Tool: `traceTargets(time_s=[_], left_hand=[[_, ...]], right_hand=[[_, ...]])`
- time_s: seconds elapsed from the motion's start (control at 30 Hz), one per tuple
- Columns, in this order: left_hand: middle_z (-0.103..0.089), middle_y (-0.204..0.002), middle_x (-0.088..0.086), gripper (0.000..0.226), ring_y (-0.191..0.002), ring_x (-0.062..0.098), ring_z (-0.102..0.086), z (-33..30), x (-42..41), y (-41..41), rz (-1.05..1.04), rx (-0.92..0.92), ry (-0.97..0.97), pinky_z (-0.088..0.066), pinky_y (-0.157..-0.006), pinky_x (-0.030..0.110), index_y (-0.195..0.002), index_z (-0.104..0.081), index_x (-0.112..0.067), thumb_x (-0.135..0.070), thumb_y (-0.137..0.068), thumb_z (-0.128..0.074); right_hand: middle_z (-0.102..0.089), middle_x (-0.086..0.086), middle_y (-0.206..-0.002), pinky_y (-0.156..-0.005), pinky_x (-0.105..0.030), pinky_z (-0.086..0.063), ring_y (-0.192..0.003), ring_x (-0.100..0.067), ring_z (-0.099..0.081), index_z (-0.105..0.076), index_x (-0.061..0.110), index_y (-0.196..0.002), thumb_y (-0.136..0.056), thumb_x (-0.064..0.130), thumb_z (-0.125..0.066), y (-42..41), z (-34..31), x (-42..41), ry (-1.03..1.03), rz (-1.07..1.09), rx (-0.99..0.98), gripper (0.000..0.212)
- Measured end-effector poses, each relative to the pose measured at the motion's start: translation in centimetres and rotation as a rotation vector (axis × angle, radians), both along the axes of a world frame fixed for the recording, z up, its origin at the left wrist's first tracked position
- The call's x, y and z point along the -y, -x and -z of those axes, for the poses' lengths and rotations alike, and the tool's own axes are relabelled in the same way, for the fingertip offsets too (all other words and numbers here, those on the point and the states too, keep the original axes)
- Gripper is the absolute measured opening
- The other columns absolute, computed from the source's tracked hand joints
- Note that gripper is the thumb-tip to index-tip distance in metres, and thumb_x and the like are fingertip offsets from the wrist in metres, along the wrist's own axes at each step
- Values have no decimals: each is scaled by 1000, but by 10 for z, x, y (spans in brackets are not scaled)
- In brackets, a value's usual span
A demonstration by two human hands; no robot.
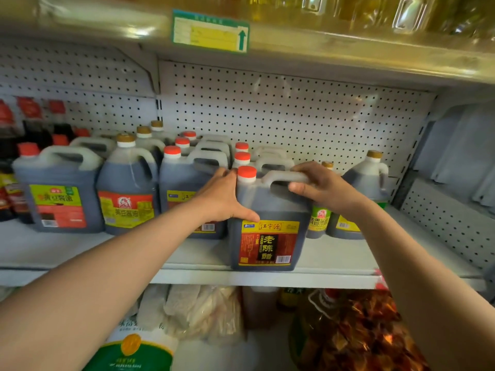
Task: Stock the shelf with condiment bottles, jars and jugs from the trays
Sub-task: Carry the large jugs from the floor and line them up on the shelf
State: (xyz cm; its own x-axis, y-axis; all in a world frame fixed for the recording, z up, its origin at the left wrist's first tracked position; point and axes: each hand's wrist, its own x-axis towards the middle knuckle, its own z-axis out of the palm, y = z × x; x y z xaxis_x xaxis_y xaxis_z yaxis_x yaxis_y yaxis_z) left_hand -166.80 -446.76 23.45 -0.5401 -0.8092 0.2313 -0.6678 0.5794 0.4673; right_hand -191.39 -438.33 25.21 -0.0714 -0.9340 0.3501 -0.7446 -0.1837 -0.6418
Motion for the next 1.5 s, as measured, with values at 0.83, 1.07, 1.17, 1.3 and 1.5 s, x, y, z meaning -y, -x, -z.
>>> traceTargets(time_s=[0.83,1.07,1.17,1.3,1.5], left_hand=[[-26,-137,2,116,-112,27,-54,-2,3,13,99,76,320,-54,-84,49,-144,-28,-28,-47,-50,-95],[-30,-138,6,114,-118,31,-51,-7,21,21,71,144,371,-52,-87,46,-144,-28,-25,-49,-53,-93],[-34,-138,9,114,-125,32,-45,-10,30,26,35,212,428,-42,-99,40,-145,-28,-23,-54,-55,-90],[-38,-137,11,115,-127,31,-42,-13,42,35,-15,284,484,-33,-106,36,-144,-28,-20,-59,-54,-88],[-44,-133,11,116,-125,30,-43,-15,63,50,-110,429,574,-22,-115,40,-139,-28,-18,-68,-50,-84]], right_hand=[[-47,-4,-135,-88,-21,-32,-117,-15,-41,-35,16,-143,-50,27,-99,-20,16,4,85,116,-319,113],[-47,-5,-136,-96,-32,-40,-124,-25,-45,-31,21,-145,-50,31,-99,-17,17,28,64,159,-311,117],[-47,-6,-135,-98,-34,-41,-124,-24,-45,-31,20,-145,-52,29,-98,-15,14,38,51,164,-319,115],[-45,-7,-138,-99,-35,-41,-124,-26,-45,-31,19,-145,-52,29,-98,-13,12,52,29,172,-332,115],[-42,-9,-140,-94,-37,-45,-122,-30,-49,-28,20,-146,-52,33,-98,-7,11,77,14,202,-373,118]])
